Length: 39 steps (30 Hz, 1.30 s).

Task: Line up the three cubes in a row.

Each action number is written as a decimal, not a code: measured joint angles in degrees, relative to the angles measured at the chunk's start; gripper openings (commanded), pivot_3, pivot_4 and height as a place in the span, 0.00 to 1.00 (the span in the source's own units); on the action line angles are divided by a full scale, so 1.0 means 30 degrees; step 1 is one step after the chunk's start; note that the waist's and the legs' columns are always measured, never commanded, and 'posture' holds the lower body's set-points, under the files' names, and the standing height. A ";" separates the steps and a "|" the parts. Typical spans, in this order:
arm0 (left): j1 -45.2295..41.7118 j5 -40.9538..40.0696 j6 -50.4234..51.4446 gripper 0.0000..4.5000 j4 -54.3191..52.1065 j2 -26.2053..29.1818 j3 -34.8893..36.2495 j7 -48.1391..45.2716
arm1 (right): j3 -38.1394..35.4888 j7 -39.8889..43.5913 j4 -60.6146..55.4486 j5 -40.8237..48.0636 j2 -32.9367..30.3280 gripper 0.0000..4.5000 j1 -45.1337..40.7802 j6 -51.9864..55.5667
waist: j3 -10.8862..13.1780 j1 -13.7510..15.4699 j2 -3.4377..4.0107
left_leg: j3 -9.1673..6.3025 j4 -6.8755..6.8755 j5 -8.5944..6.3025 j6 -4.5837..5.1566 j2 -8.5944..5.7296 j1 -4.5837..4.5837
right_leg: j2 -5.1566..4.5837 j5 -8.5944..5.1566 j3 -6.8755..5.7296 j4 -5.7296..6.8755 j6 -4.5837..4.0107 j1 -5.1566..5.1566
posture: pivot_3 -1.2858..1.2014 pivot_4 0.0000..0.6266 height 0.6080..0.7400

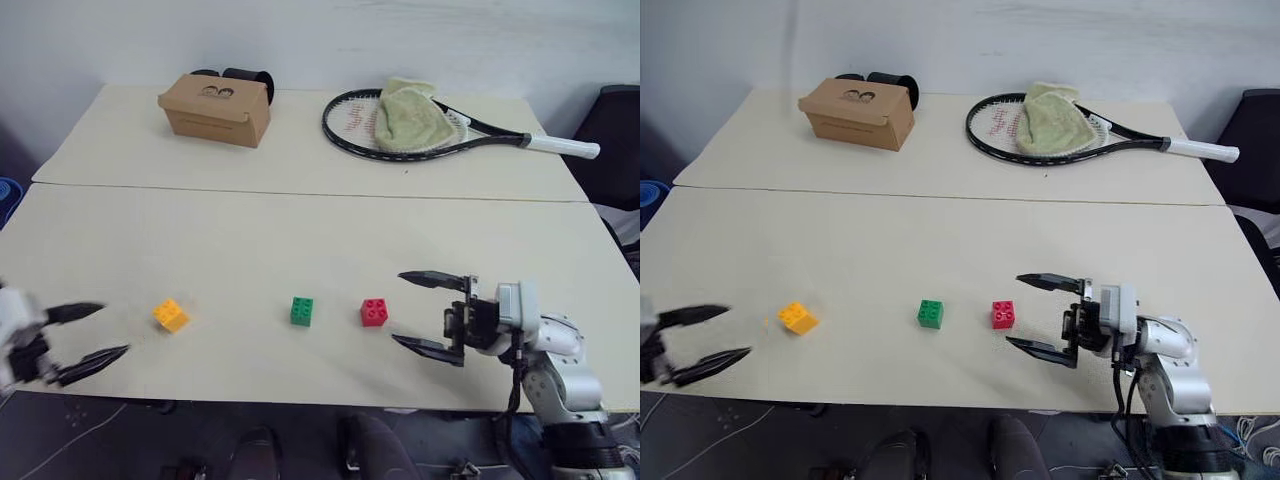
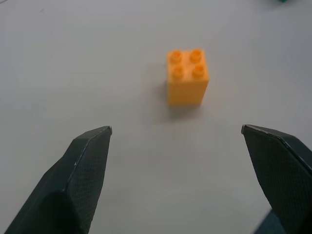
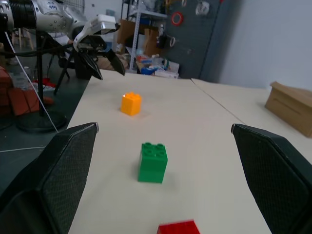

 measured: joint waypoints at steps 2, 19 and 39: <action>0.0726 -0.0060 -0.0132 1.00 -0.0025 -0.0410 0.0291 0.0222 | 0.0184 0.0441 0.0532 -0.0064 0.0046 1.00 -0.0445 -0.0408 | -0.0003 0.0104 -0.0003 | -0.0008 -0.0008 -0.0004 0.0005 -0.0019 0.0011 | -0.0032 -0.0002 -0.0010 -0.0005 -0.0007 0.0018 | 0.52 0.24 1.00; -0.4866 0.0057 0.1862 0.80 -0.0072 -0.0822 -0.7813 0.3107 | -0.0480 0.2132 0.3442 -0.0425 -0.0391 1.00 0.0050 -0.2655 | 0.0002 -0.0183 0.0008 | 0.0024 -0.0028 -0.0020 -0.0034 0.0040 0.0034 | 0.0060 -0.0009 0.0016 0.0005 -0.0022 0.0009 | 0.52 0.24 1.00; -1.5910 0.2442 -0.7358 0.33 0.7756 -0.0740 -1.5038 -0.4807 | -0.1477 0.1221 0.2612 -0.0788 -0.1998 1.00 0.1986 -0.2898 | 0.0003 0.0321 0.0018 | 0.0181 0.0030 -0.0012 -0.0032 -0.0085 0.0033 | 0.0069 -0.0003 0.0024 0.0020 -0.0011 0.0019 | 0.52 0.24 1.00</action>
